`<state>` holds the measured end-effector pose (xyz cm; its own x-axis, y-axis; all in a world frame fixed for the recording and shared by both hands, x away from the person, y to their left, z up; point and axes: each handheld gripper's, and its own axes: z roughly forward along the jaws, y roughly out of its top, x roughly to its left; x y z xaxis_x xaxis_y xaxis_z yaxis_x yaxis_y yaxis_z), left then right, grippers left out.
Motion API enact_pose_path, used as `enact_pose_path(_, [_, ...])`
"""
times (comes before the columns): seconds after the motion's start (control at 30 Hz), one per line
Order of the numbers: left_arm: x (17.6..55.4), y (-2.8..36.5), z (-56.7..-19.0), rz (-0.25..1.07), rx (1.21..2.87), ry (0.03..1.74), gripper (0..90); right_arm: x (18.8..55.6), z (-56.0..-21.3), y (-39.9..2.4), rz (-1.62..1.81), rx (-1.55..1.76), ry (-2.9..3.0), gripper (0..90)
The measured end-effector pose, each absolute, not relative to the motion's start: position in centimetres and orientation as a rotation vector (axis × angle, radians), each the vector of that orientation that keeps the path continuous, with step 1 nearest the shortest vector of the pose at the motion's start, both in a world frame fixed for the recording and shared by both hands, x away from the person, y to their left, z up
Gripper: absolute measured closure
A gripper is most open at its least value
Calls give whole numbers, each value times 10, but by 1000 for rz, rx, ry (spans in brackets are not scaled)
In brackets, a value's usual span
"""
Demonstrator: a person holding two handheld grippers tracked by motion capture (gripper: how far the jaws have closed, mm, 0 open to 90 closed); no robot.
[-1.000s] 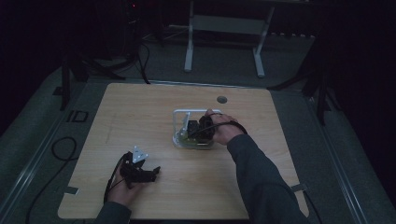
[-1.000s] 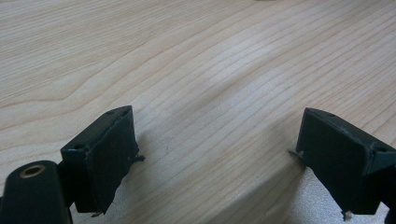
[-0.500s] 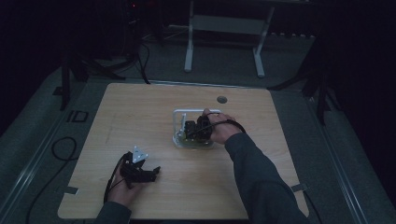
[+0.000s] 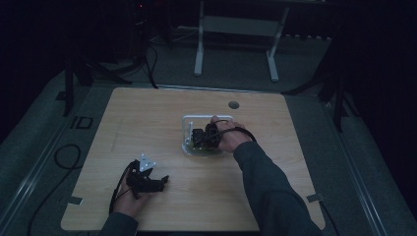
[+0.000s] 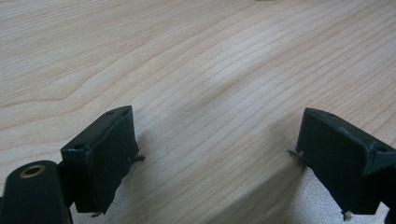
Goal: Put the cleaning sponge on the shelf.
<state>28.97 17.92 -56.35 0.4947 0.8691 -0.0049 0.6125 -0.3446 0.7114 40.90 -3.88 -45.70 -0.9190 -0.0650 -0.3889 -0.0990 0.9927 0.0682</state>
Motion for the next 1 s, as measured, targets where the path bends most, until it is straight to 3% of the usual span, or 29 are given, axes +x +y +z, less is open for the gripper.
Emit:
enact_pose_path(0.53, [290,179,-564,501,2080,1213,122,413,-461,-41,120,-86,2689,676])
enact_pose_path(0.67, [290,179,-564,501,2079,1213,122,412,-458,-43,147,-60,2676,598])
enact_pose_path(1.0, [290,179,-563,501,2081,1214,122,401,-445,-52,243,-40,2664,500])
